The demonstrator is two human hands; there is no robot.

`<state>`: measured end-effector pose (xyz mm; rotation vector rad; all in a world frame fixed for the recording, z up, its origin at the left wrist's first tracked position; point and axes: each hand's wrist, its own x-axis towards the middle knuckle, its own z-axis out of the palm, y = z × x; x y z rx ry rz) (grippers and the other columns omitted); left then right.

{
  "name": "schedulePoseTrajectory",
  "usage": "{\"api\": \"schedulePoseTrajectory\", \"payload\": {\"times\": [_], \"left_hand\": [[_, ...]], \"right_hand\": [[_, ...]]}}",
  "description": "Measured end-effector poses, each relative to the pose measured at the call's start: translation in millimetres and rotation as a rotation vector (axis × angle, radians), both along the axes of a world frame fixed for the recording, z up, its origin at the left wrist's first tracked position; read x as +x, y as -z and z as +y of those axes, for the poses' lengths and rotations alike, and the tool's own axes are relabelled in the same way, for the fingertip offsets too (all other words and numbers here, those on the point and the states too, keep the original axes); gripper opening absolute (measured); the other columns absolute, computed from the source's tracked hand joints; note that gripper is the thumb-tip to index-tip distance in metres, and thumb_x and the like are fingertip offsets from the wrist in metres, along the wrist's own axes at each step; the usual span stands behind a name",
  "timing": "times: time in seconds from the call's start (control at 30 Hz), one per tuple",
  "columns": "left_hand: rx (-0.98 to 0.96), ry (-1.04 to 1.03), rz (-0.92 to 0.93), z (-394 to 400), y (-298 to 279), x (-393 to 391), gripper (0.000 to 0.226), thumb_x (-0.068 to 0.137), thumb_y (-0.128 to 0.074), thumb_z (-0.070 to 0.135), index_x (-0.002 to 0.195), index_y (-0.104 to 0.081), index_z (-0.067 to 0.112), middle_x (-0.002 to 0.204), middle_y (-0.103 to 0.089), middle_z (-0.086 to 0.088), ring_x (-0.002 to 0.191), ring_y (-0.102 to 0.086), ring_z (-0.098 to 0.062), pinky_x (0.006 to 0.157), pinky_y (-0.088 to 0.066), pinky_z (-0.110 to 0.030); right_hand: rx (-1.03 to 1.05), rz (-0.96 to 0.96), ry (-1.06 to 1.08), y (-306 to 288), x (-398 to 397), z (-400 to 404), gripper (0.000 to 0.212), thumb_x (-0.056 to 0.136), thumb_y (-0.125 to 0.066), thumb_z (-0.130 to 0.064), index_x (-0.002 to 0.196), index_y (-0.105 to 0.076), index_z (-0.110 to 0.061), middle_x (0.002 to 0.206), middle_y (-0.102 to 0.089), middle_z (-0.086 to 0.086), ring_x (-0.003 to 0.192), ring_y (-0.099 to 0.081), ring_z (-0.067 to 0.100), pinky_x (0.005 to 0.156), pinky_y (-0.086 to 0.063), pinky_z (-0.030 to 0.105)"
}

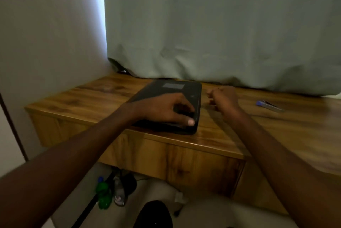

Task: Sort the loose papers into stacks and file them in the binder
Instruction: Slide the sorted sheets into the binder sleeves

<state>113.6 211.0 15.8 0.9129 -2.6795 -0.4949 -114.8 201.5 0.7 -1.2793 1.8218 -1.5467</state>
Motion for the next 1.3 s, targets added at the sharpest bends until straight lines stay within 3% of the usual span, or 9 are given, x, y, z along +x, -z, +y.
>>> {"api": "schedulePoseTrajectory", "payload": {"times": [0.2,0.3,0.4,0.47,0.6,0.73,0.87,1.1,1.3], "left_hand": [[-0.183,-0.322,0.228,-55.7,-13.3,17.0,0.049,0.107,-0.036,0.050,0.134,-0.063,0.020,0.133,-0.064,-0.005,0.123,-0.059,-0.023,0.105,-0.045,-0.037],[-0.162,-0.328,0.135,-85.4,3.4,26.5,0.050,0.109,-0.035,0.046,0.151,-0.046,0.021,0.153,-0.049,-0.006,0.141,-0.044,-0.024,0.113,-0.031,-0.031],[-0.144,-0.444,-0.188,-98.8,40.5,27.3,0.057,0.105,-0.023,0.062,0.158,-0.026,0.043,0.168,-0.021,0.003,0.156,-0.016,-0.026,0.123,-0.013,-0.048],[-0.154,-0.505,-0.301,-103.1,55.2,26.8,0.059,0.100,-0.015,0.071,0.157,-0.015,0.054,0.170,-0.008,0.009,0.157,-0.005,-0.025,0.122,-0.006,-0.059],[-0.160,-0.497,-0.316,-98.7,55.1,27.2,0.058,0.099,-0.014,0.072,0.155,-0.012,0.057,0.171,-0.005,0.011,0.157,-0.004,-0.024,0.121,-0.006,-0.062],[-0.137,-0.498,-0.335,-96.5,51.3,28.4,0.058,0.099,-0.014,0.073,0.155,-0.011,0.058,0.171,-0.004,0.011,0.157,-0.002,-0.024,0.121,-0.005,-0.063],[-0.124,-0.501,-0.355,-102.3,45.8,34.3,0.059,0.098,-0.015,0.075,0.154,-0.010,0.059,0.170,-0.003,0.012,0.157,-0.001,-0.025,0.121,-0.004,-0.064],[-0.013,-0.531,-0.386,-139.9,36.8,105.3,0.064,0.094,-0.020,0.078,0.155,-0.010,0.058,0.171,0.000,0.010,0.157,0.002,-0.030,0.121,0.000,-0.066],[-0.033,-0.682,-0.392,-182.9,29.0,189.6,0.055,0.110,-0.022,0.047,0.162,-0.012,0.031,0.170,-0.007,-0.006,0.157,0.001,-0.020,0.125,-0.002,-0.038]], "right_hand": [[-0.151,0.507,-0.208,-12.7,30.2,-17.6,0.028,0.101,-0.052,-0.025,0.110,-0.076,-0.014,0.110,-0.075,0.007,0.102,-0.067,0.024,0.090,-0.053,0.038],[-0.007,0.738,-0.381,-7.2,47.1,-40.7,0.046,0.104,-0.040,-0.048,0.137,-0.061,-0.023,0.142,-0.059,0.009,0.131,-0.053,0.028,0.110,-0.040,0.040],[0.349,0.917,-0.392,28.7,54.6,-47.5,0.080,0.084,-0.016,-0.088,0.154,-0.025,-0.052,0.170,-0.013,-0.001,0.156,-0.009,0.034,0.121,-0.013,0.062],[0.400,0.919,-0.353,45.3,53.0,-47.8,0.079,0.083,-0.013,-0.090,0.155,-0.014,-0.057,0.171,-0.001,-0.007,0.157,0.003,0.035,0.118,-0.008,0.071],[0.377,0.917,-0.348,43.6,54.0,-43.1,0.073,0.088,-0.019,-0.087,0.154,-0.017,-0.057,0.171,-0.003,-0.005,0.157,0.001,0.034,0.118,-0.006,0.070],[0.266,0.724,-0.168,50.4,48.7,-40.8,0.067,0.093,-0.043,-0.073,0.153,-0.039,-0.042,0.169,-0.017,0.009,0.153,-0.018,0.037,0.120,-0.026,0.055],[0.280,0.674,-0.150,45.4,51.8,-43.2,0.065,0.097,-0.048,-0.061,0.153,-0.043,-0.030,0.167,-0.022,0.012,0.148,-0.034,0.032,0.114,-0.039,0.047],[0.346,0.782,-0.329,40.1,102.7,-87.5,0.078,0.091,-0.041,-0.076,0.158,-0.031,-0.036,0.170,-0.011,0.011,0.154,-0.015,0.035,0.122,-0.022,0.056],[0.283,0.902,-0.434,36.6,192.9,-145.3,0.080,0.089,-0.030,-0.082,0.157,-0.031,-0.038,0.168,-0.012,0.010,0.154,-0.016,0.036,0.120,-0.020,0.056]]}}
